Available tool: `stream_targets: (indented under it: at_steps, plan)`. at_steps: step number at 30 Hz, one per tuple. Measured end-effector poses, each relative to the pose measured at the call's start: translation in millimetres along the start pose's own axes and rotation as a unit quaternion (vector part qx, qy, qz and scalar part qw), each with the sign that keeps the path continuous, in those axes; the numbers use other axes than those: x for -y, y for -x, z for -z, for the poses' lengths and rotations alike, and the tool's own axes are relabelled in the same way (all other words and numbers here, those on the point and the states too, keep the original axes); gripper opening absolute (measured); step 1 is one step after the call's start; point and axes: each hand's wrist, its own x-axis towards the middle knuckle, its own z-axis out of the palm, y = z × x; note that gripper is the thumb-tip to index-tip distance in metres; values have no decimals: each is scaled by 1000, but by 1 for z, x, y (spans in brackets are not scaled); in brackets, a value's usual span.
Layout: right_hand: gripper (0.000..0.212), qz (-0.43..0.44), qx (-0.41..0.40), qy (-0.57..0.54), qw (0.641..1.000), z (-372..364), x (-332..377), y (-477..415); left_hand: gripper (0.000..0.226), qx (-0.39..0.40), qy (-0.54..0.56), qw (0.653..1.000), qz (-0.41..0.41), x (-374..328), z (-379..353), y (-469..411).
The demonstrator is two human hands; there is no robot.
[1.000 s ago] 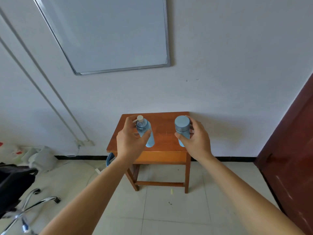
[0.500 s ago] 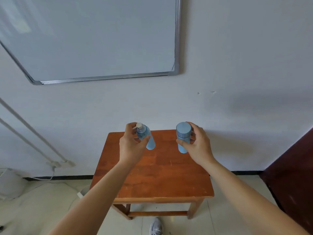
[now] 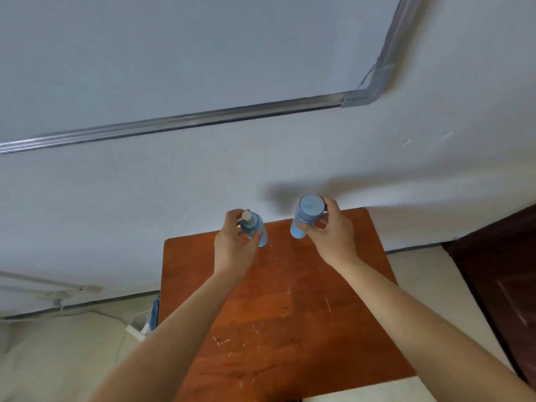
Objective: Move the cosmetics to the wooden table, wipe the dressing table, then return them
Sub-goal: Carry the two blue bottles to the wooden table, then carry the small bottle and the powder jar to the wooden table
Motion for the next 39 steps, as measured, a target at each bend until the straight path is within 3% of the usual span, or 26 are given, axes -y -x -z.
stream_targets:
  at_steps: [10, 18, 22, 25, 28, 34, 39]
  plan:
    - [59, -11, 54, 27, 998, -40, -26, -28, 50, 51, -17, 998, -26, 34, -26, -34]
    - [67, 0, 78, 23, 997, -47, -32, -36, 52, 38, -38, 997, -56, 40, -33, -48]
    - [73, 0, 89, 84, 993, -35, -25, -26, 62, 33, -106, 989, -93, 26, -23, -39]
    - [54, 62, 33, 158, 985, -4, -14, -13, 52, -40, -157, 975, -155, 3, -10, -29]
    - [50, 96, -49, 208, 972, 43, -2, 1, 43, -78, -174, 951, -244, -29, 0, -15]
    - [59, 122, -202, 283, 930, 160, 12, 54, 45, -31, -174, 913, -368, -119, -29, 37]
    - [61, 136, -312, 321, 884, 278, 4, 150, 50, 31, -145, 880, -452, -206, -93, 114]
